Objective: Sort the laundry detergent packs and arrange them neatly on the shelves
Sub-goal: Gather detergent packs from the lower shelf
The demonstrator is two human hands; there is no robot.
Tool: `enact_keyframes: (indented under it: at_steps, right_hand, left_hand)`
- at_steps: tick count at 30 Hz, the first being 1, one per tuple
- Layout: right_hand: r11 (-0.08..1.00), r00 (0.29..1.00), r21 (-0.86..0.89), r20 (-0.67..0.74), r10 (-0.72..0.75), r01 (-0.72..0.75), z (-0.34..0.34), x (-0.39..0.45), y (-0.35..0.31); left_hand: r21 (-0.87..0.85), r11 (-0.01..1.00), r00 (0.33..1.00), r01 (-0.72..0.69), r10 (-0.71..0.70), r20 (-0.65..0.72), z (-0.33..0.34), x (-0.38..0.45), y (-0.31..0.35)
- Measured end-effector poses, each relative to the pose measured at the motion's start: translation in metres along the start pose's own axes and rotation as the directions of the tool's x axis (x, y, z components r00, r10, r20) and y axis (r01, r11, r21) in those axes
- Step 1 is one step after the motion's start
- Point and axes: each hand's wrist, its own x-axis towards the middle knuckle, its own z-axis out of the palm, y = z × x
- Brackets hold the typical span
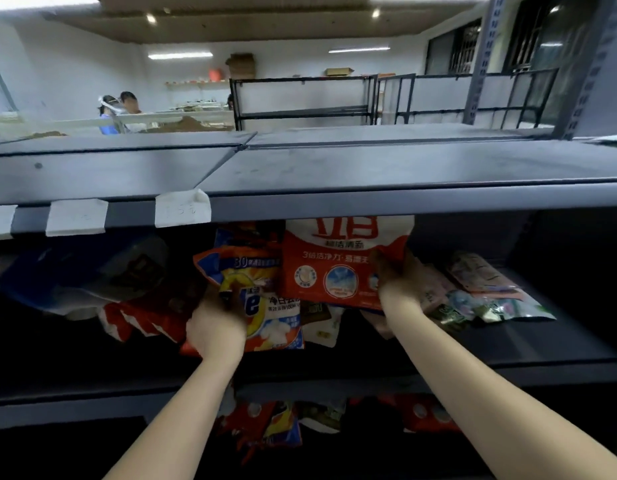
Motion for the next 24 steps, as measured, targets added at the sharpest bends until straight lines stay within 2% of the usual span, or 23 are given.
enact_keyframes:
  at_steps: [2, 5, 8, 13, 19, 24]
  right_hand:
    - [1.0, 0.994, 0.004, -0.11, 0.003, -0.003, -0.026, -0.008, 0.001]
    - [0.996, 0.936, -0.093, -0.35, -0.046, 0.014, -0.067, -0.027, 0.002]
    - [0.975, 0.875, -0.22, -0.474, -0.093, -0.015, -0.101, -0.045, -0.004]
    - [0.91, 0.786, -0.413, -0.573, -0.232, -0.033, -0.163, -0.088, -0.008]
    - [0.915, 0.637, -0.399, -0.721, -0.274, -0.057, -0.234, -0.133, -0.015]
    - [0.915, 0.503, -0.402, -0.799, -0.328, -0.043, -0.295, -0.158, -0.028]
  left_hand:
    - [-0.016, 1.0, 0.999, 0.001, -0.002, -0.054, -0.005, -0.011, 0.014]
    - [-0.029, 0.999, 1.0, 0.026, -0.026, 0.007, -0.01, -0.025, 0.031]
    - [-0.062, 0.998, 0.998, -0.003, 0.007, 0.061, -0.008, -0.04, 0.039]
    - [-0.147, 0.987, 0.99, -0.07, 0.087, 0.115, -0.008, -0.074, 0.058]
    - [-0.375, 0.915, 0.96, -0.146, 0.223, 0.171, -0.011, -0.13, 0.109]
    - [-0.511, 0.85, 0.92, -0.131, 0.297, 0.257, -0.004, -0.179, 0.158]
